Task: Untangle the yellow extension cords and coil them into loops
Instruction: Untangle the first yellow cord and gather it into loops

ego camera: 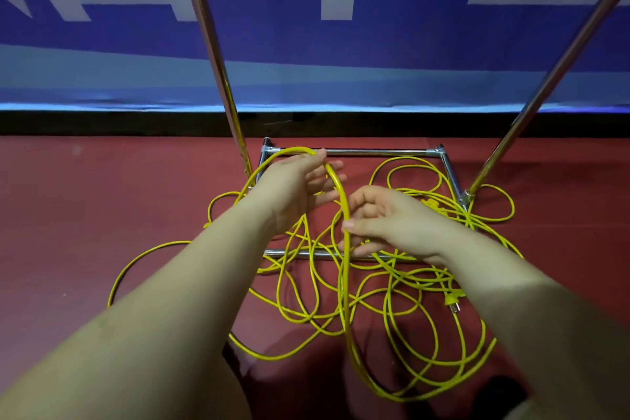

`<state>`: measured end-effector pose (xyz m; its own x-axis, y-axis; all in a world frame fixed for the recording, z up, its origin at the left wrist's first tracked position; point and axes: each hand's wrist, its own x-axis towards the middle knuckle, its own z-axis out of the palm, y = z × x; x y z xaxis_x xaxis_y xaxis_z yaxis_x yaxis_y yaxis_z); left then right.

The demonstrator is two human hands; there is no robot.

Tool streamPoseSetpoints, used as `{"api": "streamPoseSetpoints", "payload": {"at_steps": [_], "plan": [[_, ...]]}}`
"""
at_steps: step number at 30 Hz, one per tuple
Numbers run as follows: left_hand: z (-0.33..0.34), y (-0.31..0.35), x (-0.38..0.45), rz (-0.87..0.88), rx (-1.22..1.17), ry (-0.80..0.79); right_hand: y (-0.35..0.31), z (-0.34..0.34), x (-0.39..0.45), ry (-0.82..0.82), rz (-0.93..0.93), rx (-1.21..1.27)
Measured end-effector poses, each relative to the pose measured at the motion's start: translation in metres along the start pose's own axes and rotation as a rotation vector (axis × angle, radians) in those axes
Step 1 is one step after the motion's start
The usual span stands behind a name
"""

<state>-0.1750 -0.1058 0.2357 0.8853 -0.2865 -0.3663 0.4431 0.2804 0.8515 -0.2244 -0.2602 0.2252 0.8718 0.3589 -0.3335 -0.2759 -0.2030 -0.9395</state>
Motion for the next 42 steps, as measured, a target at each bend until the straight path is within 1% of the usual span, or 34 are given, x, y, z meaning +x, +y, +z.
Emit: {"api": "streamPoseSetpoints", "payload": {"at_steps": [2,5,6,10,12,13,15,17,19,22,24,25,26,28,30,32,33,35,37,38,40,42], "plan": [[0.001,-0.006,0.001,-0.062,0.120,-0.034,-0.008,-0.002,-0.001,0.093,-0.019,0.137],[0.005,-0.023,-0.003,-0.206,0.401,-0.135,-0.019,-0.012,0.000,0.207,-0.011,0.346],[0.008,-0.028,-0.005,-0.252,0.454,-0.170,-0.021,-0.017,0.001,0.240,0.000,0.424],[0.019,-0.038,-0.009,-0.406,0.529,-0.278,-0.022,-0.032,0.007,0.426,0.050,0.750],[0.022,-0.038,-0.011,-0.449,0.497,-0.323,-0.020,-0.041,0.009,0.508,0.067,0.856],[0.022,-0.037,-0.011,-0.442,0.455,-0.337,-0.019,-0.044,0.009,0.544,0.065,0.905],[0.022,-0.033,-0.012,-0.369,0.382,-0.339,-0.018,-0.053,0.010,0.606,0.049,0.965],[0.020,-0.028,-0.011,-0.277,0.356,-0.319,-0.017,-0.053,0.010,0.587,0.074,0.873],[0.019,-0.021,-0.008,-0.195,0.336,-0.274,-0.016,-0.046,0.009,0.474,0.149,0.641],[0.015,-0.013,-0.003,-0.106,0.207,-0.156,-0.010,-0.032,0.004,0.164,0.223,0.238],[0.012,-0.008,-0.001,-0.067,0.088,-0.086,-0.006,-0.023,0.000,-0.031,0.219,0.017],[0.010,-0.007,0.000,-0.052,0.048,-0.062,-0.003,-0.019,0.000,-0.093,0.206,-0.066],[0.008,-0.006,0.001,-0.043,0.020,-0.053,-0.001,-0.016,0.001,-0.124,0.178,-0.118],[0.005,-0.005,0.003,-0.039,-0.023,-0.064,0.003,-0.014,0.003,-0.103,0.125,-0.124],[0.005,-0.007,0.004,-0.055,-0.026,-0.074,-0.001,-0.015,0.004,-0.023,0.103,-0.059],[0.007,-0.012,0.004,-0.099,0.059,-0.069,-0.006,-0.019,0.005,0.090,0.076,0.073],[0.009,-0.016,0.003,-0.137,0.147,-0.075,-0.009,-0.022,0.006,0.156,0.059,0.187],[0.013,-0.025,-0.003,-0.249,0.376,-0.142,-0.016,-0.030,0.009,0.289,0.015,0.480],[0.016,-0.034,-0.008,-0.332,0.606,-0.277,-0.023,-0.042,0.009,0.408,-0.039,0.766],[0.017,-0.037,-0.010,-0.333,0.697,-0.351,-0.025,-0.047,0.009,0.454,-0.062,0.868],[0.018,-0.041,-0.011,-0.290,0.730,-0.430,-0.028,-0.056,0.007,0.511,-0.094,0.954],[0.020,-0.037,-0.011,-0.236,0.665,-0.417,-0.027,-0.058,0.005,0.494,-0.070,0.892]]}}
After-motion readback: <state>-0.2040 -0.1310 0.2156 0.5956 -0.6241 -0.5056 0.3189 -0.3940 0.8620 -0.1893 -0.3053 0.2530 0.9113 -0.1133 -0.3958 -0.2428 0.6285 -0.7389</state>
